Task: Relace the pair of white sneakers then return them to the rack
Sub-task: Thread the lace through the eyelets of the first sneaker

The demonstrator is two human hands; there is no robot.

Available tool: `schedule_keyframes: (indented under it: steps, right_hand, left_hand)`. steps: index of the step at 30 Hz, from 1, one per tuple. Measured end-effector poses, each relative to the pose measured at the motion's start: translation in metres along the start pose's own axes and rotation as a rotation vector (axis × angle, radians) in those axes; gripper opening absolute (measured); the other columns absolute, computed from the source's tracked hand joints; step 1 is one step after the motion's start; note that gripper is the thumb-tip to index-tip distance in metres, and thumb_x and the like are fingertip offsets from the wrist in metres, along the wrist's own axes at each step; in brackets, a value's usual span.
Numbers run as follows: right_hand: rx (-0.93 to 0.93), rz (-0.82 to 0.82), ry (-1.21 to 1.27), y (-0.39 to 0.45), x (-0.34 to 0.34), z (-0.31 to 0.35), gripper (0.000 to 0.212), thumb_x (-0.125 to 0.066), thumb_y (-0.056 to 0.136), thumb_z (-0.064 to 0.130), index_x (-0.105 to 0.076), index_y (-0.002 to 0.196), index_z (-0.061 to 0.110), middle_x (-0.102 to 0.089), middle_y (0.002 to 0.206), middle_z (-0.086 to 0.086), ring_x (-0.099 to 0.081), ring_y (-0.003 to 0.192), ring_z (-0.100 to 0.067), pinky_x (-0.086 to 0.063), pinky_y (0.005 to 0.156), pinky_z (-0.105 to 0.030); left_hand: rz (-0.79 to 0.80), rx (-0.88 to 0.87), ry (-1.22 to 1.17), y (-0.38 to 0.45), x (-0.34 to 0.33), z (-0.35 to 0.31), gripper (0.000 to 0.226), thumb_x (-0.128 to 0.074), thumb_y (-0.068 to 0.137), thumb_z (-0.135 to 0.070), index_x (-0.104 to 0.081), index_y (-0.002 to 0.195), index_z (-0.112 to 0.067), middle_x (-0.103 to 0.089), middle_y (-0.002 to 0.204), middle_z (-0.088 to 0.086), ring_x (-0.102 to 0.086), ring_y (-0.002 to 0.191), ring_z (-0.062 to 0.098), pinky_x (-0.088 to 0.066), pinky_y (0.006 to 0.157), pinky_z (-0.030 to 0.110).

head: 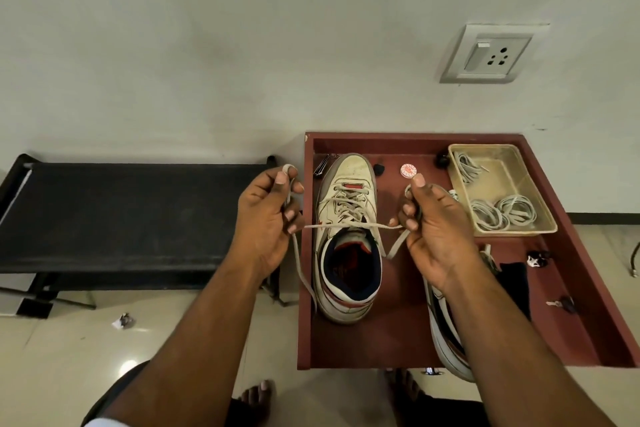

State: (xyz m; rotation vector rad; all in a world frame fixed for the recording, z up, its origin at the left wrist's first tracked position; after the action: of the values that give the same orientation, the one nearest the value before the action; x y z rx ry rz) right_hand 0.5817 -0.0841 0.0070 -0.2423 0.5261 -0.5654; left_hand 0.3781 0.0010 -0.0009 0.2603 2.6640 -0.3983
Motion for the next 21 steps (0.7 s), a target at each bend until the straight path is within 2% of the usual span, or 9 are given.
schedule_keyframes:
  steps: [2, 4, 6, 8, 10, 13, 16, 19, 21]
  right_hand:
    - [0.008, 0.028, -0.01, -0.002, 0.0, 0.001, 0.016, -0.067, 0.084, 0.026, -0.064, 0.08, 0.011, -0.056, 0.064, -0.001, -0.041, 0.05, -0.007, -0.048, 0.058, -0.024]
    - [0.027, 0.111, -0.003, -0.004, -0.004, 0.001, 0.01, -0.065, 0.084, 0.017, -0.069, 0.089, 0.01, -0.068, 0.076, -0.003, -0.052, 0.063, -0.008, -0.049, 0.06, -0.021]
    - [0.047, 0.205, -0.008, -0.008, -0.011, 0.002, 0.021, -0.061, 0.083, 0.008, -0.07, 0.102, 0.008, -0.073, 0.091, -0.006, -0.057, 0.075, -0.009, -0.05, 0.065, -0.017]
    - [0.071, 0.256, -0.049, -0.01, -0.017, 0.001, 0.029, -0.059, 0.082, 0.003, -0.068, 0.11, 0.008, -0.074, 0.096, -0.006, -0.059, 0.079, -0.007, -0.049, 0.069, -0.016]
    - [0.103, 0.259, -0.119, -0.011, -0.021, 0.001, 0.032, -0.062, 0.079, 0.006, -0.068, 0.111, 0.009, -0.075, 0.09, -0.002, -0.058, 0.072, -0.005, -0.049, 0.066, -0.015]
    - [0.198, 0.286, -0.367, -0.013, -0.025, 0.006, 0.024, -0.063, 0.085, 0.002, -0.07, 0.103, 0.015, -0.074, 0.075, 0.004, -0.056, 0.058, 0.0, -0.047, 0.058, -0.013]
    - [0.189, 0.406, -0.477, -0.015, -0.034, 0.013, 0.026, -0.061, 0.087, -0.008, -0.054, 0.102, 0.012, -0.073, 0.07, -0.002, -0.061, 0.054, -0.001, -0.044, 0.051, -0.012]
    - [0.153, 0.484, -0.558, -0.011, -0.037, 0.015, 0.041, -0.065, 0.084, -0.008, -0.049, 0.113, 0.017, -0.073, 0.075, -0.013, -0.067, 0.063, -0.012, -0.048, 0.059, -0.018]
    - [0.115, 0.523, -0.631, -0.007, -0.035, 0.012, 0.06, -0.067, 0.084, -0.006, -0.049, 0.13, 0.028, -0.072, 0.072, -0.008, -0.065, 0.065, -0.011, -0.049, 0.066, -0.019]
  left_hand:
    - [0.027, -0.023, 0.077, 0.0, -0.003, 0.0, 0.018, -0.047, 0.102, -0.011, -0.065, 0.101, -0.01, -0.063, 0.081, 0.004, -0.034, 0.051, 0.009, -0.03, 0.041, 0.02]
    - [0.069, -0.037, 0.178, -0.002, -0.01, 0.0, 0.02, -0.047, 0.101, -0.007, -0.066, 0.106, -0.01, -0.067, 0.088, 0.005, -0.036, 0.052, 0.008, -0.031, 0.042, 0.018]
    - [0.135, -0.039, 0.301, -0.004, -0.018, 0.002, 0.023, -0.046, 0.101, -0.005, -0.067, 0.111, -0.009, -0.07, 0.092, 0.006, -0.036, 0.052, 0.008, -0.033, 0.044, 0.017]
    - [0.23, -0.045, 0.409, -0.008, -0.029, 0.001, 0.024, -0.048, 0.101, -0.004, -0.068, 0.111, -0.011, -0.072, 0.091, 0.005, -0.039, 0.053, 0.007, -0.035, 0.051, 0.021]
    - [0.321, -0.065, 0.491, -0.012, -0.04, -0.001, 0.023, -0.05, 0.099, 0.0, -0.068, 0.112, -0.006, -0.071, 0.088, 0.008, -0.052, 0.056, 0.002, -0.044, 0.059, 0.02]
    - [0.41, -0.093, 0.549, -0.014, -0.047, 0.0, 0.021, -0.055, 0.094, 0.005, -0.066, 0.111, 0.0, -0.073, 0.09, 0.009, -0.07, 0.081, 0.008, -0.052, 0.073, 0.017]
    - [0.429, -0.073, 0.553, -0.01, -0.046, 0.0, 0.023, -0.06, 0.092, 0.004, -0.056, 0.112, -0.007, -0.075, 0.083, 0.003, -0.071, 0.081, 0.011, -0.053, 0.071, 0.018]
    - [0.431, -0.151, 0.682, -0.007, -0.046, -0.003, 0.036, -0.065, 0.09, 0.0, -0.041, 0.107, -0.021, -0.075, 0.079, 0.004, -0.072, 0.081, 0.009, -0.056, 0.071, 0.021]
    - [0.421, -0.252, 0.832, -0.007, -0.045, -0.005, 0.039, -0.068, 0.09, -0.003, -0.041, 0.102, -0.029, -0.073, 0.08, -0.002, -0.071, 0.088, 0.004, -0.055, 0.072, 0.017]
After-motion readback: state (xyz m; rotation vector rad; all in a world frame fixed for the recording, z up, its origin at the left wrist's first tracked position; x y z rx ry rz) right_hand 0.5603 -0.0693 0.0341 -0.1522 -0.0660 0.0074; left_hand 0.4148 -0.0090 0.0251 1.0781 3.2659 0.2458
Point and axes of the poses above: each hand's wrist, its own y-axis towards the middle knuckle, its own x-axis out of the back of the hand, z = x × y, the point moved 5 cm from there along y, towards the middle knuckle
